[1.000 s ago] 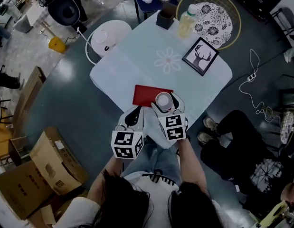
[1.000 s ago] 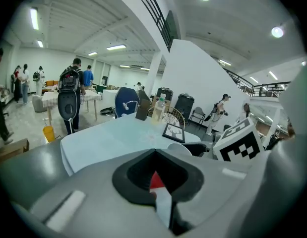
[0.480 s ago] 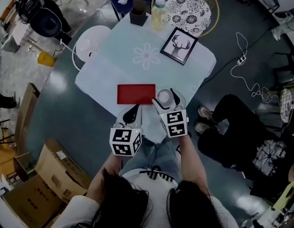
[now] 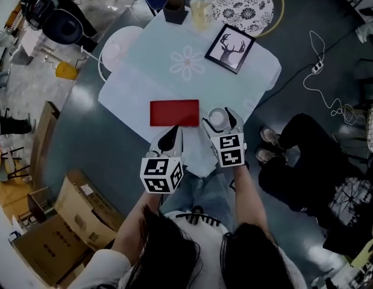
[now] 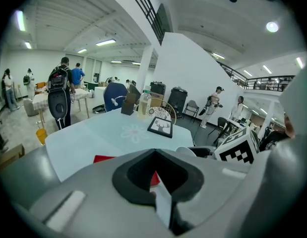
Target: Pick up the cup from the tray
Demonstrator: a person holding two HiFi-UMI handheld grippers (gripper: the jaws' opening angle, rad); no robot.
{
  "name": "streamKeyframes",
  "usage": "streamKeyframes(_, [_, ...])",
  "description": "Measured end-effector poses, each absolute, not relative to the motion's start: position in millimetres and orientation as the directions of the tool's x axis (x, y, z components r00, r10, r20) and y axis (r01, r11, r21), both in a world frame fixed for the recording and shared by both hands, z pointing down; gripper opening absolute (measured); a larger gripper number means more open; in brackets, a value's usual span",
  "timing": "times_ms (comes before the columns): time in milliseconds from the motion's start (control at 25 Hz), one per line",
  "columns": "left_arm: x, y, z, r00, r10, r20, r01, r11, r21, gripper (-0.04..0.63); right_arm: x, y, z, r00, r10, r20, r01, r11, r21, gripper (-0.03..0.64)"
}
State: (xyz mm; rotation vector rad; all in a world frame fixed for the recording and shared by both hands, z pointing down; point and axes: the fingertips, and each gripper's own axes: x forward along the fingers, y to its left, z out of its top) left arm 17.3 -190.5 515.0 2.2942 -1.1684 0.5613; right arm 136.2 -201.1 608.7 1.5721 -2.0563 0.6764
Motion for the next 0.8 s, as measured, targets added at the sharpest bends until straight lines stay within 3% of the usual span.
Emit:
streamKeyframes(240, [5,-197,514,0.493,-0.67,0.556,-0.87,-0.378,0.316,0.001,142,-197,621,-0.232,-0.746,0.624,-0.971,0.217,-0.102,0.371])
streamKeyframes(800, [-33,-205,520,0.375,-0.725,0.578,-0.927,-0.277,0.253,0.001,142,-215,592,-0.271,-0.779,0.565,-0.961,0.255,-0.108,0.407])
